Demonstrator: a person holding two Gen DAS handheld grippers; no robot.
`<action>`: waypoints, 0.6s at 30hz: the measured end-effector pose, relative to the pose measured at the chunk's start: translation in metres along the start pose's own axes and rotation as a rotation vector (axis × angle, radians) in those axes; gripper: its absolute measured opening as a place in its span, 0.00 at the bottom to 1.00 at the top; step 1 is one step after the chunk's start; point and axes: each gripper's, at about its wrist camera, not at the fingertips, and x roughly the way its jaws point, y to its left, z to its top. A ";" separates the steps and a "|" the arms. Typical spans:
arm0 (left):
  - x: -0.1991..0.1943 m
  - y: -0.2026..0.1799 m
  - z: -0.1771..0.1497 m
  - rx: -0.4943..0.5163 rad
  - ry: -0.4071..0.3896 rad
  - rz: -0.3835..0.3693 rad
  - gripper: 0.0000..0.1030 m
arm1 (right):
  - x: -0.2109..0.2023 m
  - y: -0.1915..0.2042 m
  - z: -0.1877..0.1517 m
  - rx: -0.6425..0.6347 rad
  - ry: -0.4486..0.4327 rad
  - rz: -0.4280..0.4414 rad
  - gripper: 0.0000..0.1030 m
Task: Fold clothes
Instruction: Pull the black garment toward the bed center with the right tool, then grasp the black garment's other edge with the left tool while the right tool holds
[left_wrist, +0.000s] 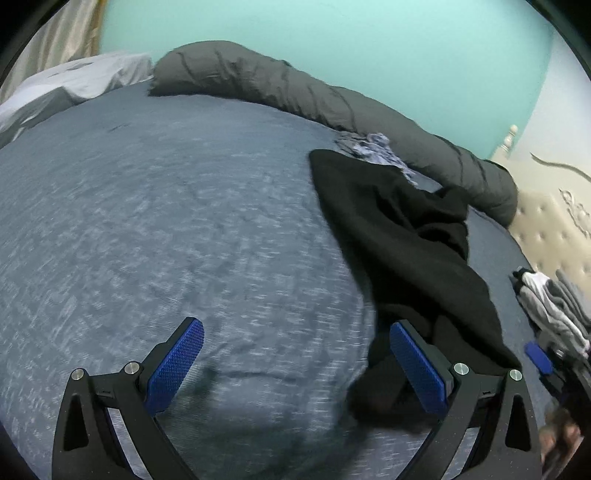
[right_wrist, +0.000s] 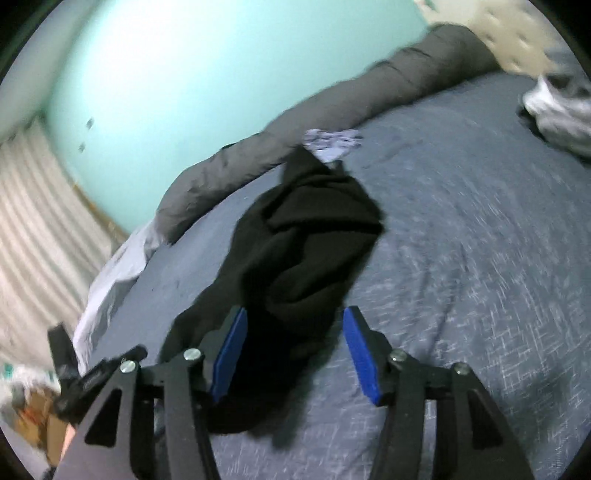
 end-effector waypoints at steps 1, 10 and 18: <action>0.002 -0.005 0.001 0.005 0.004 -0.008 1.00 | 0.001 -0.005 0.000 0.014 -0.004 -0.003 0.54; 0.020 -0.048 0.016 0.061 0.031 -0.126 1.00 | 0.026 -0.020 -0.006 0.033 0.030 -0.007 0.55; 0.052 -0.081 0.023 0.128 0.120 -0.179 1.00 | 0.030 -0.029 0.000 0.060 0.033 0.019 0.55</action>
